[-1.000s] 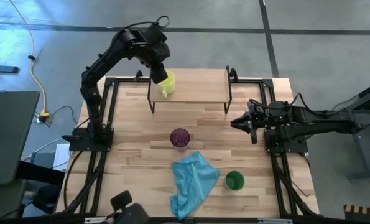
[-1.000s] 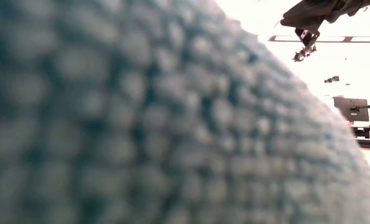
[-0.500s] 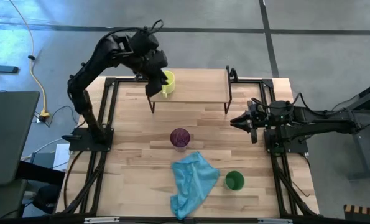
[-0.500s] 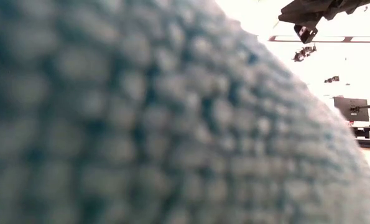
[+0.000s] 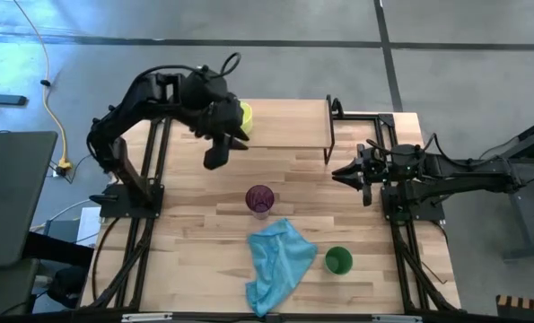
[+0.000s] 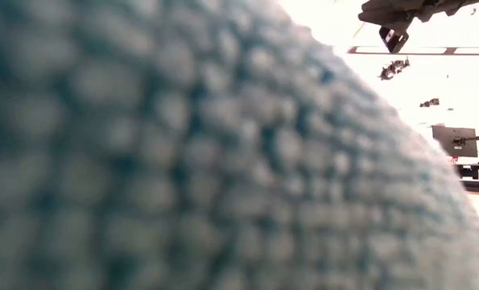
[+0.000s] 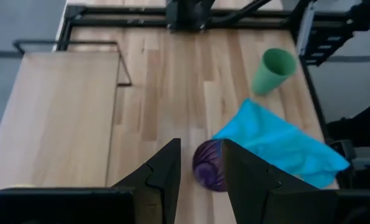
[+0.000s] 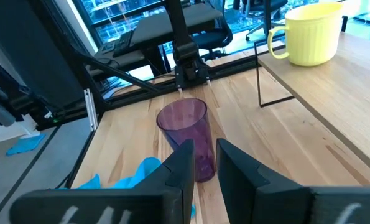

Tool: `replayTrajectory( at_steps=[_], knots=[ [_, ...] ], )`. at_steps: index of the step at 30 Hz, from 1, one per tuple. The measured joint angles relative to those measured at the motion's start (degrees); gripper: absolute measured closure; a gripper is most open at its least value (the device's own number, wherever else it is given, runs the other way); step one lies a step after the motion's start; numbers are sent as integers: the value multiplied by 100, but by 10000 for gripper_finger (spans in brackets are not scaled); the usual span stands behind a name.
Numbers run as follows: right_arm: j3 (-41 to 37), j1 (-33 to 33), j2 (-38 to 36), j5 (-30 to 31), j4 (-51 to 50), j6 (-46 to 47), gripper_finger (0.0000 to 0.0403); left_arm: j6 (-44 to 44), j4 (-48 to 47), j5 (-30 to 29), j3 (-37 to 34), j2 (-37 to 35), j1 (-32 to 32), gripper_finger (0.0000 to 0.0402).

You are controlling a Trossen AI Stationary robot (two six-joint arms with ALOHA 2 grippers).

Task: Stack small to large cups/mugs on shelf
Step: Put the green cup on the shelf

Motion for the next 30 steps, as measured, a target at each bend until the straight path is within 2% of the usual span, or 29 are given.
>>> replayTrajectory(
  at_steps=[4,8,15,23,27,30],
  knots=[
    [0,1,-2,0,1,5,346,-159,219,-135,-84,-179,-289,298],
    [0,1,-1,-1,5,11,346,-307,632,-313,-464,-512,-650,298],
    [0,1,0,0,56,11,346,-439,1957,-749,-1896,-1424,-1153,298],
    [0,1,-1,0,60,-49,346,-875,3266,-1018,-3648,-2462,-1207,298],
    [0,1,-2,0,64,-52,346,-971,3733,-1035,-4186,-2856,-1207,298],
    [0,1,-1,0,36,-52,346,-1307,3735,-1248,-4371,-3045,-1207,298]
  ],
)
